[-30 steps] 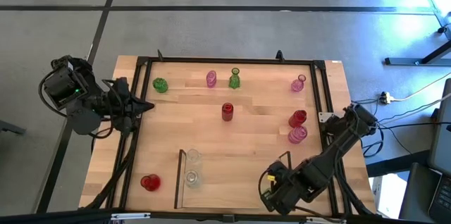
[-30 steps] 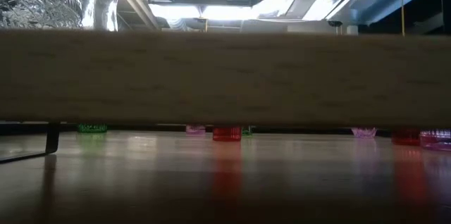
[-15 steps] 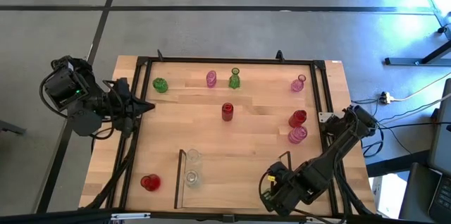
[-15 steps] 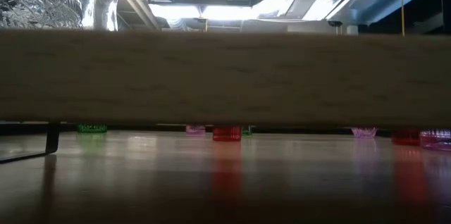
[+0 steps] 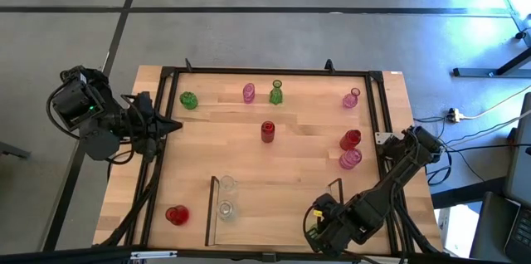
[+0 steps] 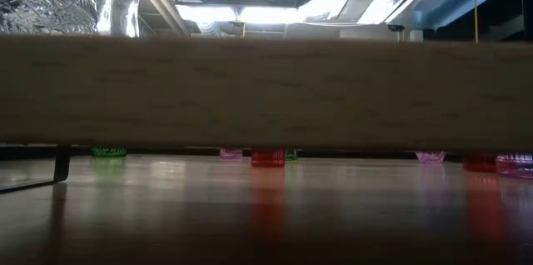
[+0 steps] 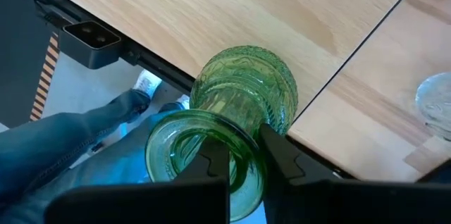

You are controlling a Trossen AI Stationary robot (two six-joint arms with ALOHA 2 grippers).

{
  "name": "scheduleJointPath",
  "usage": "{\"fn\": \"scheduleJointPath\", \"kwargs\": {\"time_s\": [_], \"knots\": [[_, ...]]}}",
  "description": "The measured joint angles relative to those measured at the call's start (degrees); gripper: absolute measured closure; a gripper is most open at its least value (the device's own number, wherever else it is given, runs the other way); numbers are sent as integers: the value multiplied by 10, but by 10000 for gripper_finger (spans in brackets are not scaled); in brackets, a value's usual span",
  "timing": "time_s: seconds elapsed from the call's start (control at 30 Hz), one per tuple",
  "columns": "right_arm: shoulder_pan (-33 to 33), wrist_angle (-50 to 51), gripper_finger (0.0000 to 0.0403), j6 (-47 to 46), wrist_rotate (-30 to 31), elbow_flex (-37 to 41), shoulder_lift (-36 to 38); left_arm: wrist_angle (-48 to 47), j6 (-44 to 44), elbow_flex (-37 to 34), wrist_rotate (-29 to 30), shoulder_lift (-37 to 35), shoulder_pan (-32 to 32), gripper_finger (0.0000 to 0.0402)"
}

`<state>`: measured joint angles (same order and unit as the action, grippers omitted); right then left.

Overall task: Sort vases onto shelf
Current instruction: Put the bottom right green vase on the shelf

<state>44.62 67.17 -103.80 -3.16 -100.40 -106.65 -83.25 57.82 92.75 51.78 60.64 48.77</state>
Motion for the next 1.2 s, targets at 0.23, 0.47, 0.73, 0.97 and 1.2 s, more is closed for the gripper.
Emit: {"fn": "scheduleJointPath", "kwargs": {"time_s": [0.23,0.47,0.73,0.97,1.2], "knots": [[0,4,367,-11,3,-1,0,0,0,0,0,0,0,401],[0,6,320,-14,6,-1,-1,0,0,0,0,0,0,401],[0,3,311,-14,10,-1,0,0,0,0,0,0,0,401],[0,5,311,-16,0,-1,7,0,0,0,0,0,0,401],[0,7,311,-25,11,-1,23,2,0,0,0,0,0,401]]}}
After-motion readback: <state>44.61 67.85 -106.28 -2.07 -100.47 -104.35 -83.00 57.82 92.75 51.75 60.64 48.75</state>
